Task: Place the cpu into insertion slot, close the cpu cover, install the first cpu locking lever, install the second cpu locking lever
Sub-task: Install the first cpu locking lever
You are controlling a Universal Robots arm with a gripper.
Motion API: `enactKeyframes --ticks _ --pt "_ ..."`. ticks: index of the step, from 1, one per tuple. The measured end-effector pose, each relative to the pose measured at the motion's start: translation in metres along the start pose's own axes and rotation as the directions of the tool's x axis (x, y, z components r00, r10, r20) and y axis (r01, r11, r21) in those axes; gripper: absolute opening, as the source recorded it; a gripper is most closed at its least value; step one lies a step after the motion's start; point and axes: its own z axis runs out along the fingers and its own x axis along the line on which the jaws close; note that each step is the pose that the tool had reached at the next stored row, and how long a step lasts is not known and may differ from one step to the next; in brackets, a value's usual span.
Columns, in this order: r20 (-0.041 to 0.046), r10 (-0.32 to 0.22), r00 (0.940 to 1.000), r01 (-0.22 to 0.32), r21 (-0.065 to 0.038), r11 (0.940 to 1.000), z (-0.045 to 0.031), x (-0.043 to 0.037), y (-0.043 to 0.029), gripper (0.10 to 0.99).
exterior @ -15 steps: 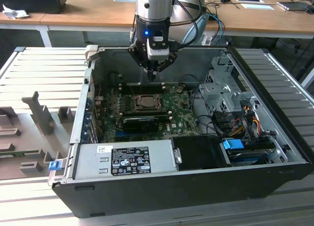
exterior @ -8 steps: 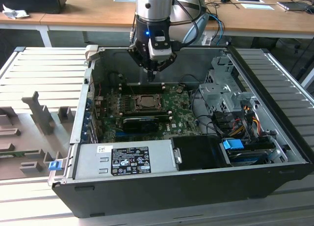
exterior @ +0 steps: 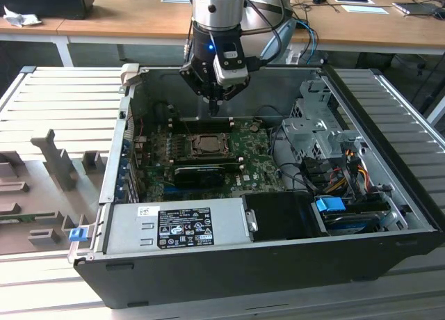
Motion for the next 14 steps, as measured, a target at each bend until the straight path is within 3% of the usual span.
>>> enactKeyframes --ticks 7,14 --pt "-0.0018 -0.049 0.9988 0.049 -0.001 0.9988 0.0000 0.0000 0.0000 0.106" --pt "-0.0044 -0.125 0.9921 0.125 -0.002 0.9921 0.0000 0.0000 0.0000 0.106"
